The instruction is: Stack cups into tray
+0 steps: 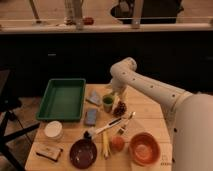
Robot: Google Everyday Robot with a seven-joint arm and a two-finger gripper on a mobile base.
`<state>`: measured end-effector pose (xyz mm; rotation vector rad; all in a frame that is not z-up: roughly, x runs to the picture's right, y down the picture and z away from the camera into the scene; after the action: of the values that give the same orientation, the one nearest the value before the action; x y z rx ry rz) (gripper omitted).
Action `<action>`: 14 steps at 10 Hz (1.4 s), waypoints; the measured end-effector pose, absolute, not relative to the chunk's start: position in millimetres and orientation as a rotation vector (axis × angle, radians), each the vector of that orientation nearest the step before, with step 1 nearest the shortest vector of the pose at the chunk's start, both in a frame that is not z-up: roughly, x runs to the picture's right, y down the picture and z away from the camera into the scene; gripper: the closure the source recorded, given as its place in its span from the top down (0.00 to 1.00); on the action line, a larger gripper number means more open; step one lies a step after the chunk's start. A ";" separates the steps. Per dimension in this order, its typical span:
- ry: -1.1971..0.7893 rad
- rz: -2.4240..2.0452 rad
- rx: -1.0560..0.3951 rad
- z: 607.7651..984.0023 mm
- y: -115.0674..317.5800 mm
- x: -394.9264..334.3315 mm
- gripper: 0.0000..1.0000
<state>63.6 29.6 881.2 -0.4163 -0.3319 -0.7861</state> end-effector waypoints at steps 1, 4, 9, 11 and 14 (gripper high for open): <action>-0.354 -0.796 -0.416 879.6 28.1 60.5 0.80; -0.408 -0.816 -0.424 868.2 30.4 52.2 0.80; -0.428 -0.831 -0.444 841.8 38.1 40.2 0.80; -0.420 -0.821 -0.460 834.7 45.5 39.9 0.80; -0.393 -0.771 -0.478 828.3 58.6 49.7 0.80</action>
<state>49.7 58.6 828.3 -0.4777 -0.3926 -0.7710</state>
